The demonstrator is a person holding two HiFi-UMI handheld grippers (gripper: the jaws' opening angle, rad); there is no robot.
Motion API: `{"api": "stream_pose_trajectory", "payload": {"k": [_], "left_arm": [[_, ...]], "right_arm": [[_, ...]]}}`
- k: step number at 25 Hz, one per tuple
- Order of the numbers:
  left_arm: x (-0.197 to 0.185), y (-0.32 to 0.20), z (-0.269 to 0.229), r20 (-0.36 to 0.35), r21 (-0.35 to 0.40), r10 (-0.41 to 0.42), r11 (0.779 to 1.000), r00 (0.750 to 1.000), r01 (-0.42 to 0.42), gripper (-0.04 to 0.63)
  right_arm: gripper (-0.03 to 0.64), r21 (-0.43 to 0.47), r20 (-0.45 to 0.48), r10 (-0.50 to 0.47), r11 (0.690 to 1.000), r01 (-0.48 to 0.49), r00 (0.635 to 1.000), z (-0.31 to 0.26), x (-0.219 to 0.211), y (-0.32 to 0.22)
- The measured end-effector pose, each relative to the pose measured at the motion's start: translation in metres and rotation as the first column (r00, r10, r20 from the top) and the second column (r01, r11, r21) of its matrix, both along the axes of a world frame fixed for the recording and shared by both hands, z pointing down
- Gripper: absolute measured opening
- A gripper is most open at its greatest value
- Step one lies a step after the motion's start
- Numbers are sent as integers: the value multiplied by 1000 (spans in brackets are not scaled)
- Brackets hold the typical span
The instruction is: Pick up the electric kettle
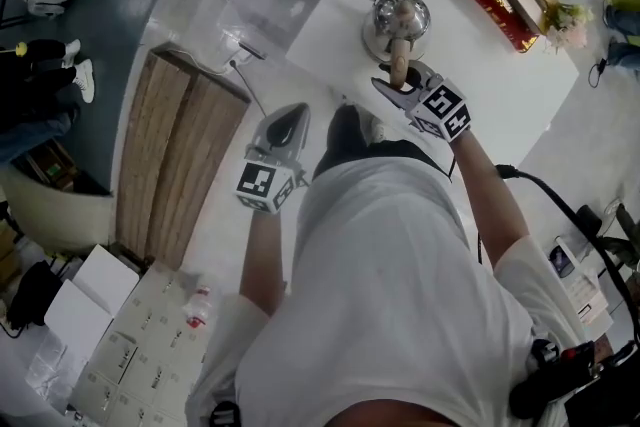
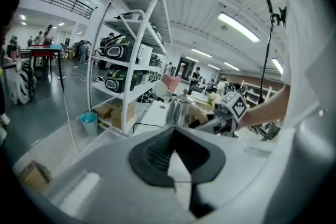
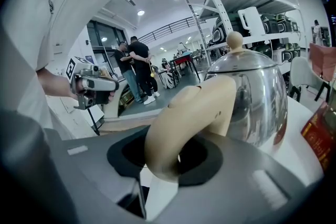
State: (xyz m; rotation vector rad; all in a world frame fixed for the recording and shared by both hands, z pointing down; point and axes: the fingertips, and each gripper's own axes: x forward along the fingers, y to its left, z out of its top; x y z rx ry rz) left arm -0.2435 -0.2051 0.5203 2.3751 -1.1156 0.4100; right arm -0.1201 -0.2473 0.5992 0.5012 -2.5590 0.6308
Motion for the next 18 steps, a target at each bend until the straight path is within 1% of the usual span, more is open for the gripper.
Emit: {"api": "stream_pose_trajectory", "payload": {"k": [5, 9, 14, 18], "left_arm": [[9, -14, -7, -6, 11, 73, 997, 997, -73, 2], [20, -27, -11, -5, 22, 139, 990, 990, -139, 2], [35, -40, -13, -7, 29, 218, 976, 976, -218, 2], [54, -51, 2, -1, 25, 282, 959, 959, -282, 2]], "right_arm": [[124, 8, 4, 43, 999, -43, 999, -14, 3, -2], [124, 15, 10, 86, 996, -86, 996, -21, 9, -5], [124, 23, 2, 144, 989, -144, 990, -30, 23, -6], [124, 20, 5, 201, 979, -201, 980, -21, 43, -7]]}}
